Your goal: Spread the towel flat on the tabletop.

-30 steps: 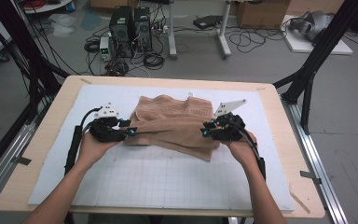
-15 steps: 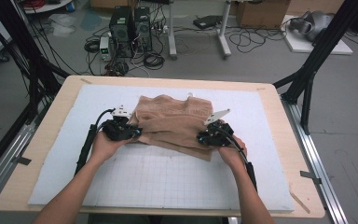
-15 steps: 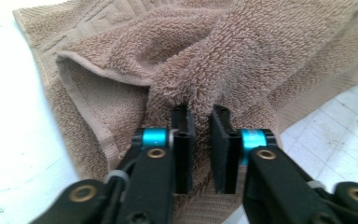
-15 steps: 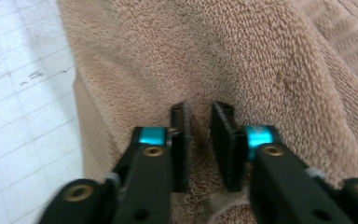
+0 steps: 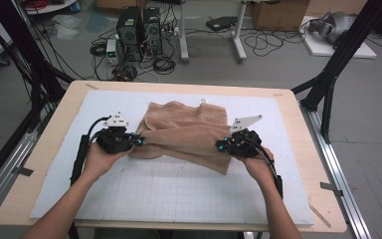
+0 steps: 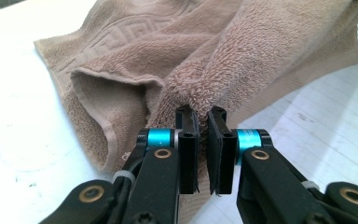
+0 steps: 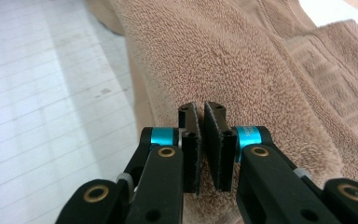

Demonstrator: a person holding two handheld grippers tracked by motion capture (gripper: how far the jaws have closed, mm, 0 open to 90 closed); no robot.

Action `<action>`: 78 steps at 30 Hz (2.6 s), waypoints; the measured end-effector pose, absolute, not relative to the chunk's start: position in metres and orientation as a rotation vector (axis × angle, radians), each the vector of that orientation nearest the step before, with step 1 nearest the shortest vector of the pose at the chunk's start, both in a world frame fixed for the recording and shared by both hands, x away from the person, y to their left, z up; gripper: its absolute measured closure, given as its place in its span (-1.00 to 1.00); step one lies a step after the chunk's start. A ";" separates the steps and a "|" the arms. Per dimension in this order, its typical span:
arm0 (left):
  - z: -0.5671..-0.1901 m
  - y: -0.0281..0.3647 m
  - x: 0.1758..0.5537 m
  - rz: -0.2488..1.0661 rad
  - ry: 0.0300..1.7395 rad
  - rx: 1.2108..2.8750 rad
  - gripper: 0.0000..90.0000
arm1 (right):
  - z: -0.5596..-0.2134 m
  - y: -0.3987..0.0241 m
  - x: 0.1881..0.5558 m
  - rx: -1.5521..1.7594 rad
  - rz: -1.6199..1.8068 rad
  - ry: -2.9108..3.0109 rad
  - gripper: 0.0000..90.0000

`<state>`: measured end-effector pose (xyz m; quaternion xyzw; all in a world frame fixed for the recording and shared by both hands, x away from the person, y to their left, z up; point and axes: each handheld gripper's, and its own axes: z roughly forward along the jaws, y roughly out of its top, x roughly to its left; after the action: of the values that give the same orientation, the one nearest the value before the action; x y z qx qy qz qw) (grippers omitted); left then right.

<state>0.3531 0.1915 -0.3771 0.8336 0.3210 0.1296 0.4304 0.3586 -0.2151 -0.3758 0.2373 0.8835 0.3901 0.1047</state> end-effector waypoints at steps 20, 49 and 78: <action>-0.334 0.208 0.238 0.245 0.581 2.018 0.45 | -0.328 -0.224 0.246 0.411 1.376 2.625 0.70; -0.440 0.173 0.328 0.256 0.707 2.212 0.92 | -0.435 -0.206 0.330 0.687 1.079 2.797 0.90; -0.416 0.191 0.287 0.332 0.649 2.142 0.34 | -0.404 -0.200 0.306 0.583 1.142 2.727 0.40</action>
<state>0.2871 0.1908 -0.4160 0.8567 0.2598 0.1329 0.4253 0.3056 -0.1997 -0.4041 0.1931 0.9030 0.3783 0.0642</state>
